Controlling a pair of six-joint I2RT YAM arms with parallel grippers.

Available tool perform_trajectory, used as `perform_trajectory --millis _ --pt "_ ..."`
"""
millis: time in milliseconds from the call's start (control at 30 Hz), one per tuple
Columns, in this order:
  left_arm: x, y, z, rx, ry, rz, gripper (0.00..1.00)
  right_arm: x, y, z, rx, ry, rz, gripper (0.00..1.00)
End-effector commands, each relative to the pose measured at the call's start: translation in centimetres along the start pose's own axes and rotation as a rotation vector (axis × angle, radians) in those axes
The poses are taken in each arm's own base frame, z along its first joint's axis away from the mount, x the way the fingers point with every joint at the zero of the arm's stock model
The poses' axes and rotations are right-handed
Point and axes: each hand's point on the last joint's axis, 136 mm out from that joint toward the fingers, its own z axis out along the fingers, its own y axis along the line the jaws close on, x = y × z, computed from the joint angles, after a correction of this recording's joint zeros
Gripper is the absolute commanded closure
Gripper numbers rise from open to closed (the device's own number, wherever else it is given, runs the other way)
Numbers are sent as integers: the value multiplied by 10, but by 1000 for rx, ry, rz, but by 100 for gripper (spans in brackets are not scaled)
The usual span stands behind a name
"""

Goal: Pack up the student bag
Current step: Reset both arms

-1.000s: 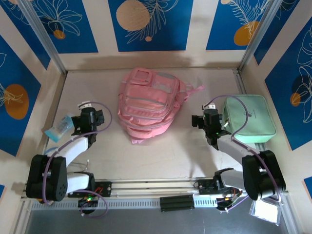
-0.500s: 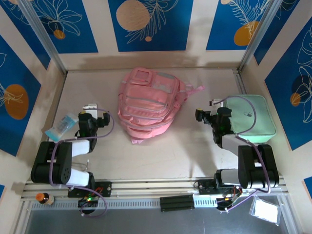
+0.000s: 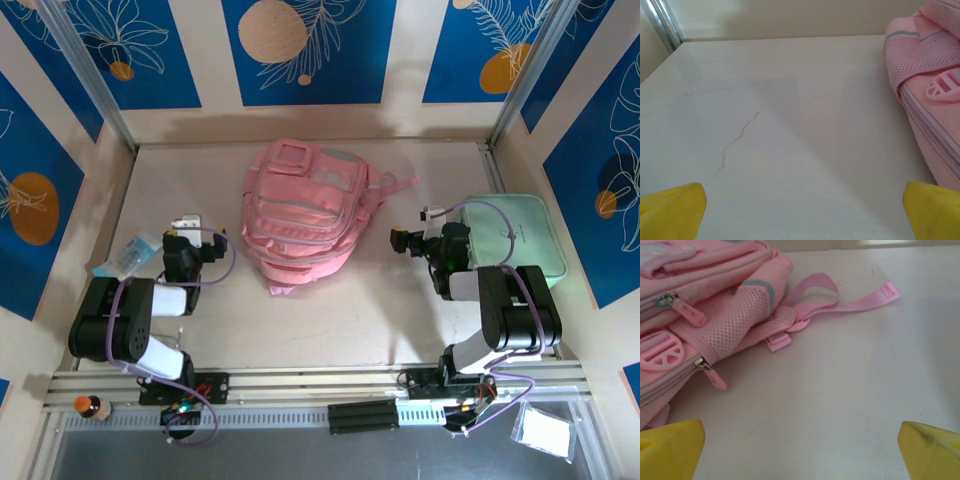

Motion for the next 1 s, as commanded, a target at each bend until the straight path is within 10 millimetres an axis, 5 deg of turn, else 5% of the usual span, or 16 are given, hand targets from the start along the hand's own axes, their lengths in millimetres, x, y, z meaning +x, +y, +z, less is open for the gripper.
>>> perform_trajectory --millis 0,967 --pt "-3 -7 4 38 -47 22 0 -14 -1 1 -28 -42 15 1" --pt "0 -2 13 -54 16 54 0 -14 -13 3 35 -28 46 1"
